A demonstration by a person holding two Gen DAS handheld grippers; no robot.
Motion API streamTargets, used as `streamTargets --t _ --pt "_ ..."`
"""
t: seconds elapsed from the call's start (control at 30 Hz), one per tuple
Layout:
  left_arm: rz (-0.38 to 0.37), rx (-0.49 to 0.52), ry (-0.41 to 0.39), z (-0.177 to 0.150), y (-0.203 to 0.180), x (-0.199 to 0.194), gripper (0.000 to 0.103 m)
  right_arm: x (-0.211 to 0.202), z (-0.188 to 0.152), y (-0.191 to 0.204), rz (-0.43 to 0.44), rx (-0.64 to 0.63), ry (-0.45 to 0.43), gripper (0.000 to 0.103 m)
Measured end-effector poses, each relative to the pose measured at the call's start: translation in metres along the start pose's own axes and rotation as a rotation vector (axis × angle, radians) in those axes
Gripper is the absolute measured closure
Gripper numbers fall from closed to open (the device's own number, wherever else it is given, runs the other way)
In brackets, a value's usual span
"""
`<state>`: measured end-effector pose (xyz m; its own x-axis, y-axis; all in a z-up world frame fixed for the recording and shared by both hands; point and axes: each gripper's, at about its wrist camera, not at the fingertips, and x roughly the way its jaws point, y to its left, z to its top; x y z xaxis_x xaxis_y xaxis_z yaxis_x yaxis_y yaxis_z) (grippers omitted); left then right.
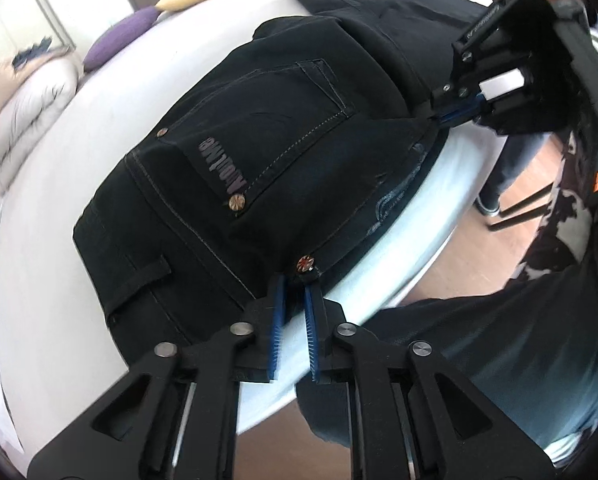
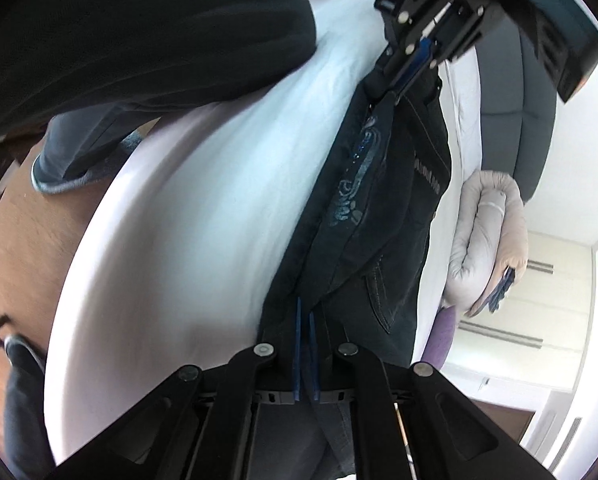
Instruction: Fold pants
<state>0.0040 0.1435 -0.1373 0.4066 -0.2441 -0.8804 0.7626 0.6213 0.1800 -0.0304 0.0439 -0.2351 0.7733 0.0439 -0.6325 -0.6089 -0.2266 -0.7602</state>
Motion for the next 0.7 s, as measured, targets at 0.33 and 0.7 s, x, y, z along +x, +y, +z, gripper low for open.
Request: streamTargets --t 0.33,0.7 --pt "-0.03 -0.172 0.001 0.005 0.013 -0.034 0.091 -0.003 -0.002 -0.001 0.0 0.064 0.016 0.096" --pt "-0.104 -0.446 -0.042 0.098 0.018 0.068 0.091 -0.025 -0.037 -0.028 -0.052 0.498 -0.053 0.036"
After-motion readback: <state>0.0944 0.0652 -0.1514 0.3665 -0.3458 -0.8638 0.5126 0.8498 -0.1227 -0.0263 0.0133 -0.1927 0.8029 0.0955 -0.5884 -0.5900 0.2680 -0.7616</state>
